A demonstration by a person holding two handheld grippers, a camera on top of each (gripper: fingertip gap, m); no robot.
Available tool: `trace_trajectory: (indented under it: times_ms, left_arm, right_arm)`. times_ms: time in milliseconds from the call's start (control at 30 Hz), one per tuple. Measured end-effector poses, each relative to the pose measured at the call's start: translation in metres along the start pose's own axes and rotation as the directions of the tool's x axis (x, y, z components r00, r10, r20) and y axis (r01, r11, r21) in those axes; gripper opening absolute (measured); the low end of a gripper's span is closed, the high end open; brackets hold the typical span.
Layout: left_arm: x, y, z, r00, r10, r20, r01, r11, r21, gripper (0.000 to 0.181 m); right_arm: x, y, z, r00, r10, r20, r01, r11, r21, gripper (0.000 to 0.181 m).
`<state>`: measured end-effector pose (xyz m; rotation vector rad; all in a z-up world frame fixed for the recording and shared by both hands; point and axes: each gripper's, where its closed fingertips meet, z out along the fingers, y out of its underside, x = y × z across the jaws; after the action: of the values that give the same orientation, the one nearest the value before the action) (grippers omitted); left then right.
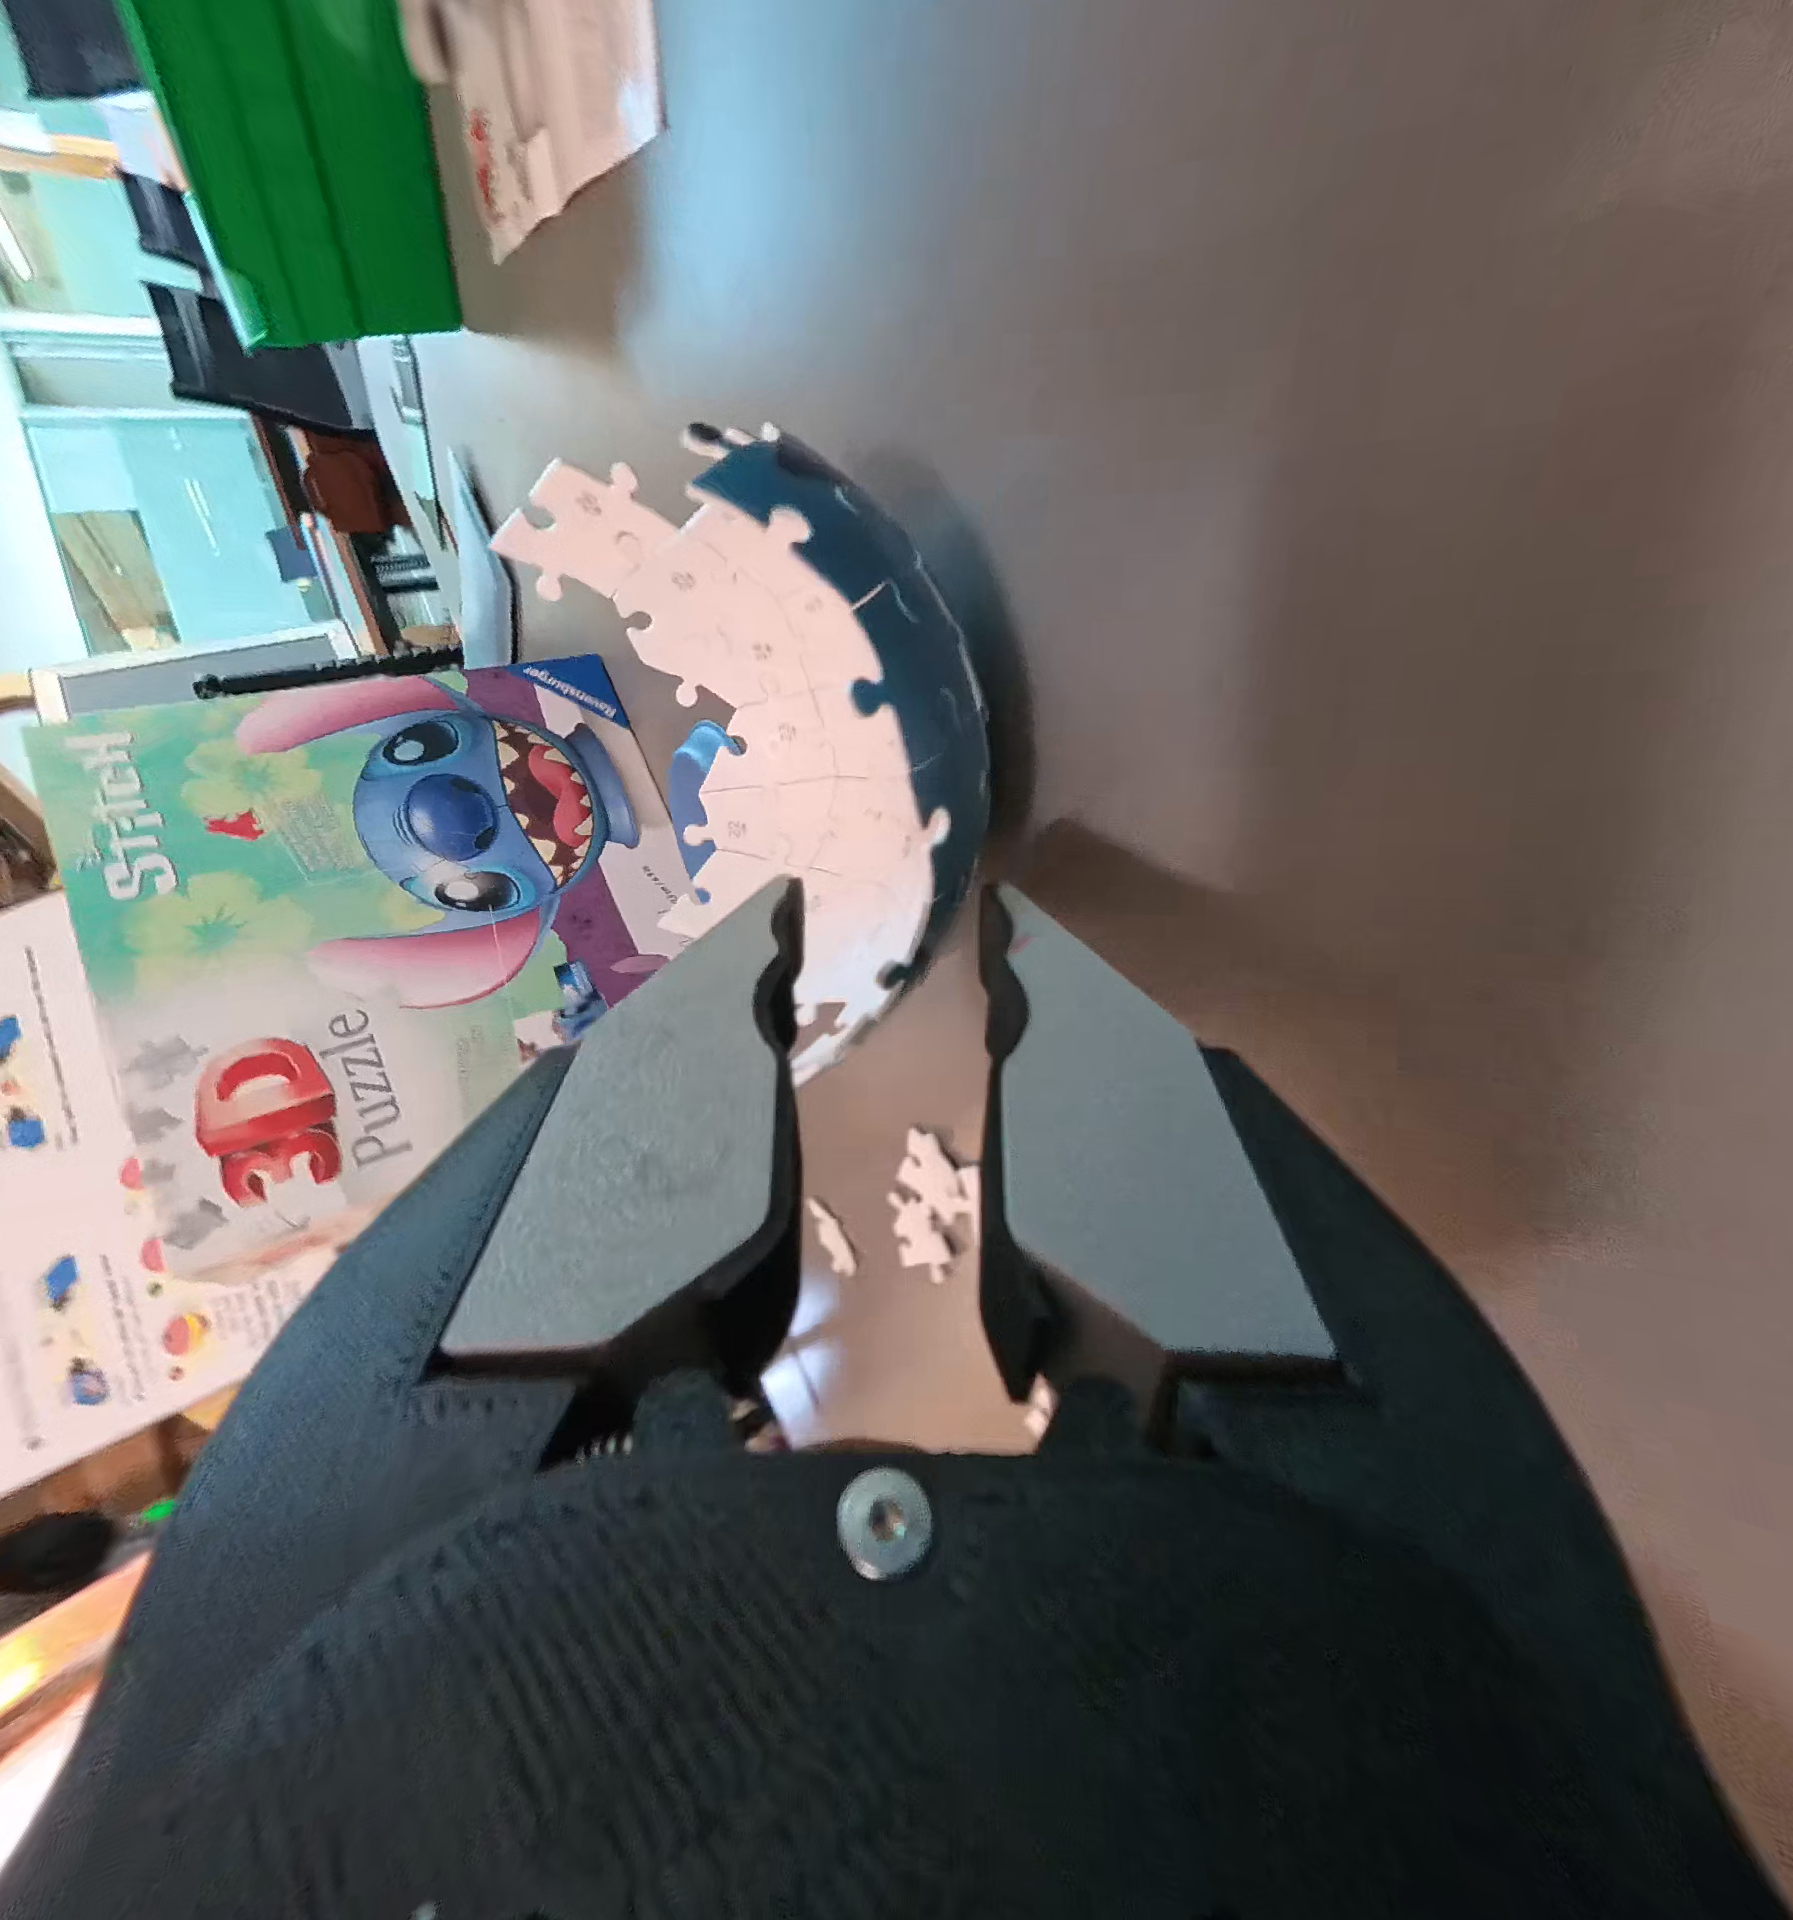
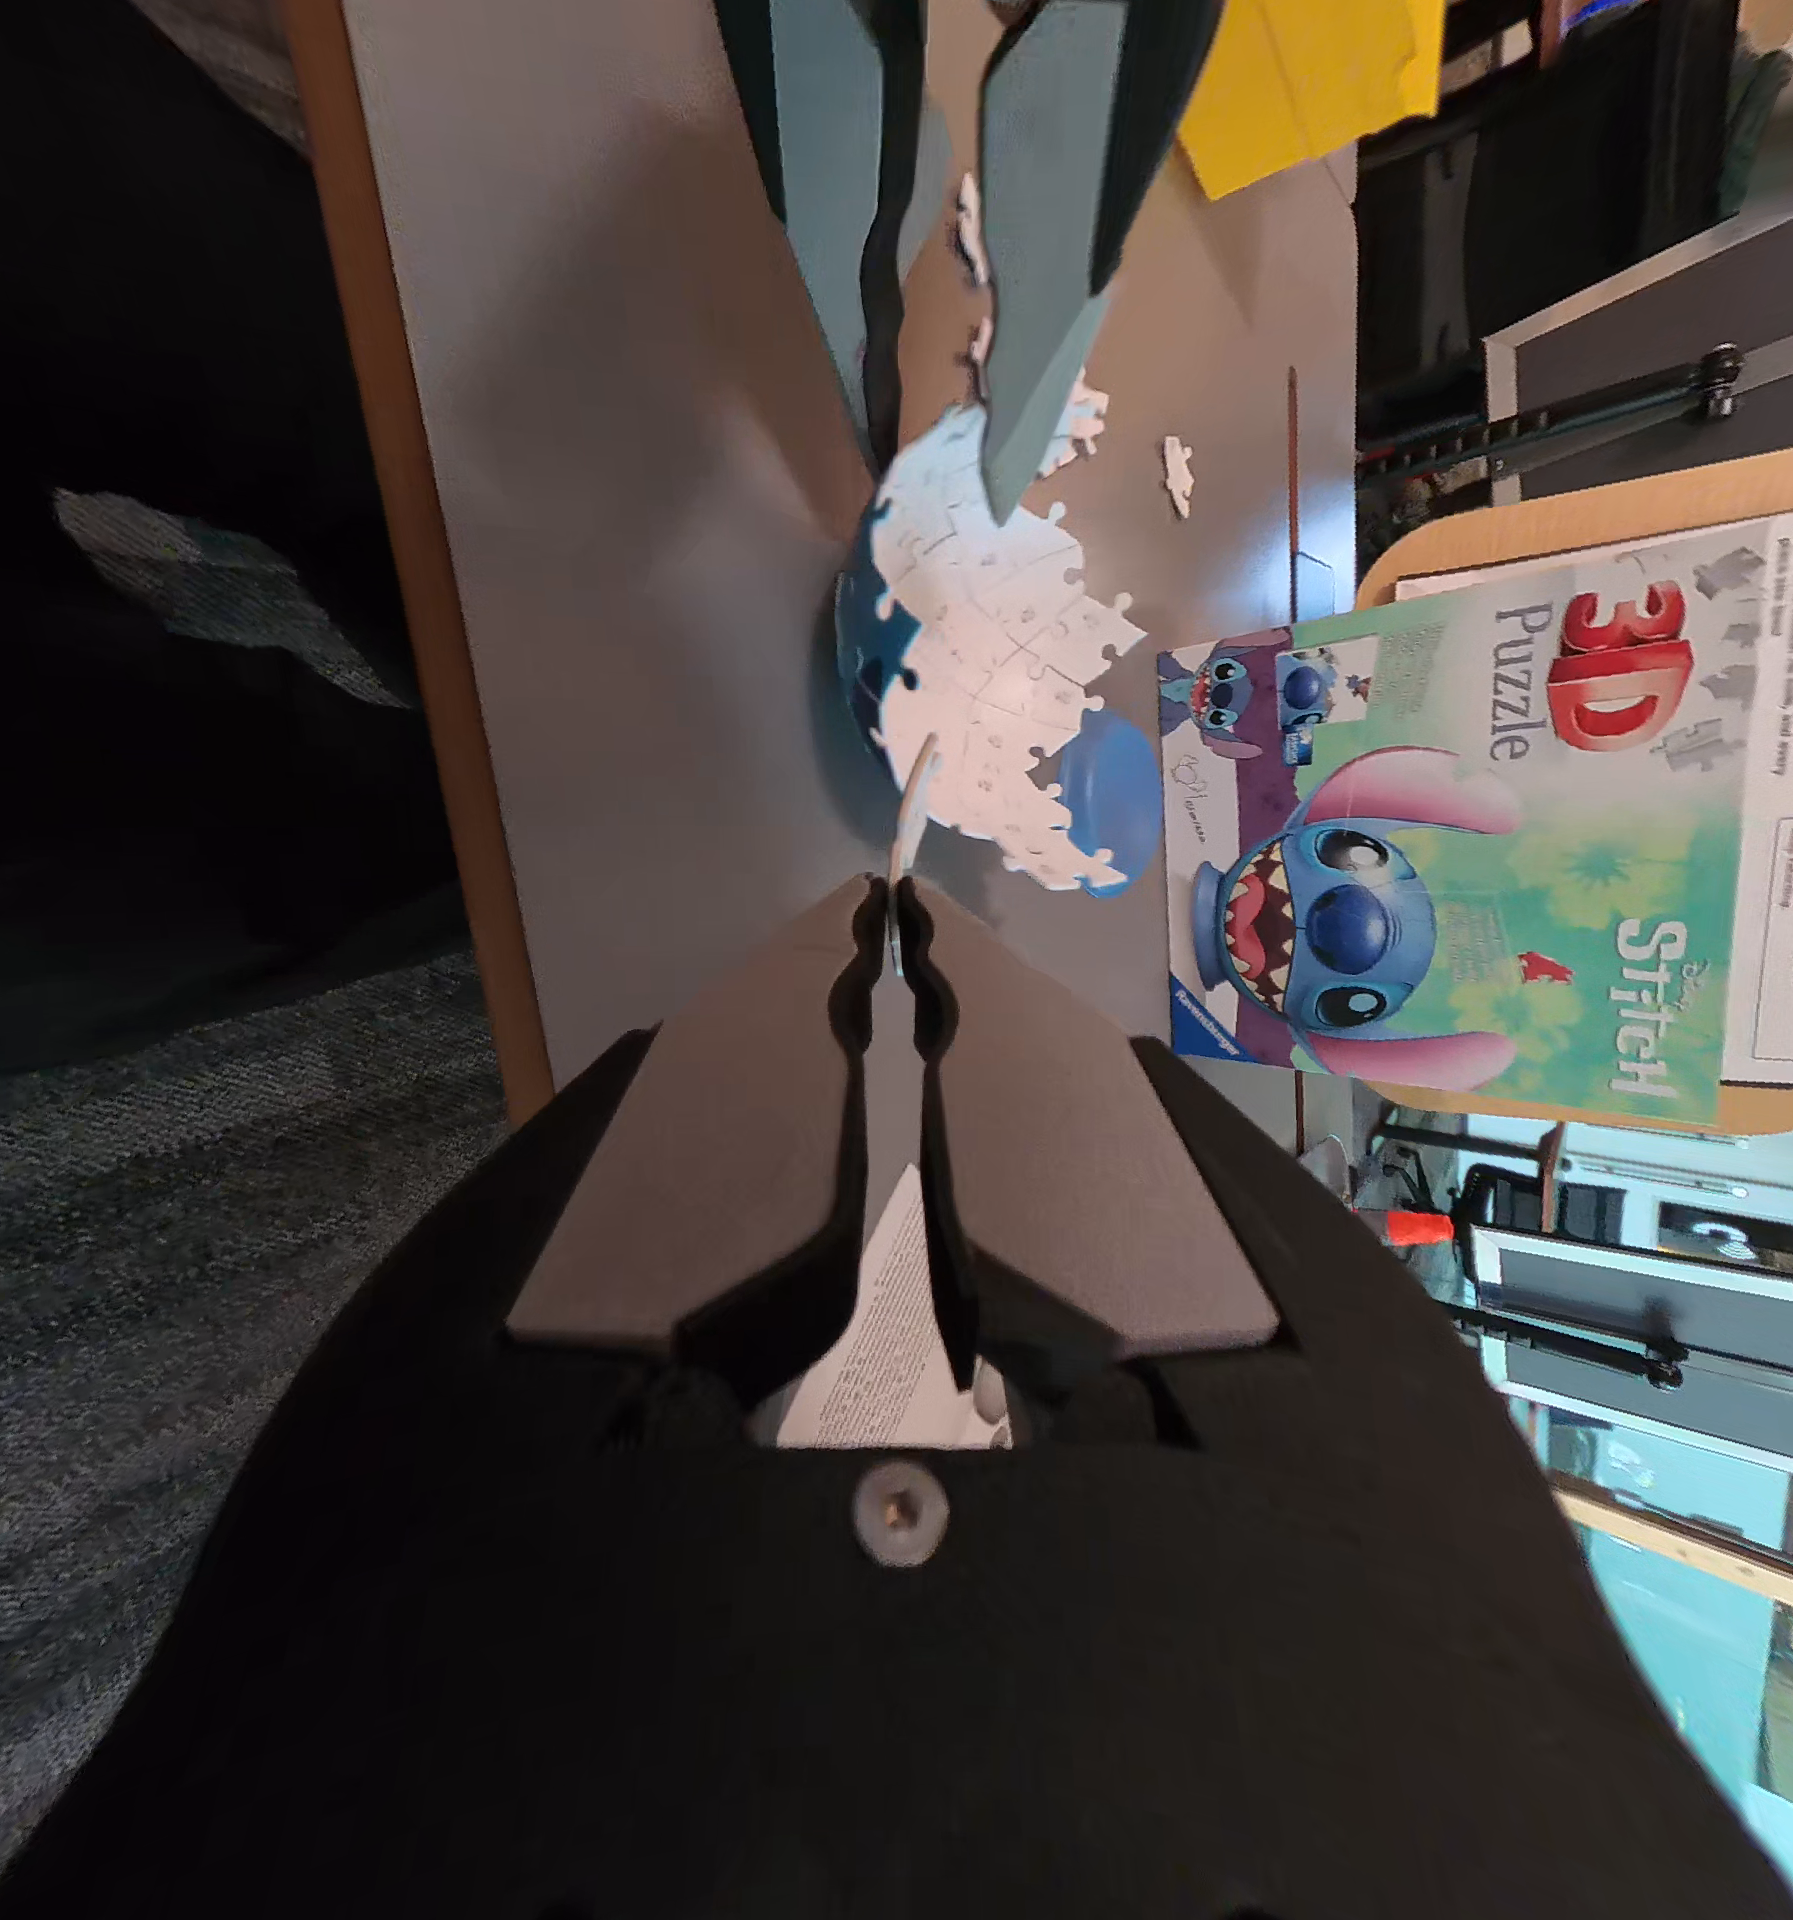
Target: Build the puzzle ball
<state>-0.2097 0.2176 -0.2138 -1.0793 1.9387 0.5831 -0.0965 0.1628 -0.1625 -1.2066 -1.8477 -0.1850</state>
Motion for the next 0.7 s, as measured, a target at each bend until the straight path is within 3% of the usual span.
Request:
trace_trajectory:
  times_ms: [133, 433, 700]
  left_arm:
    - [0.002, -0.002, 0.006, 0.985, 0.169, -0.038, -0.170, 0.985, -0.031, 0.015]
    - [-0.012, 0.002, 0.017, 0.901, 0.423, -0.101, -0.432, 0.895, -0.107, 0.008]
    - [-0.033, 0.002, 0.016, 0.790, 0.599, -0.128, -0.612, 0.760, -0.219, 0.009]
  right_arm:
    - [0.007, 0.006, -0.001, 1.000, 0.026, -0.006, -0.026, 0.999, 0.021, 0.000]
    - [0.010, 0.022, 0.008, 1.000, 0.027, 0.003, -0.027, 1.000, 0.016, 0.000]
    - [0.008, 0.045, 0.022, 1.000, -0.020, -0.003, 0.019, 0.991, -0.132, 0.000]
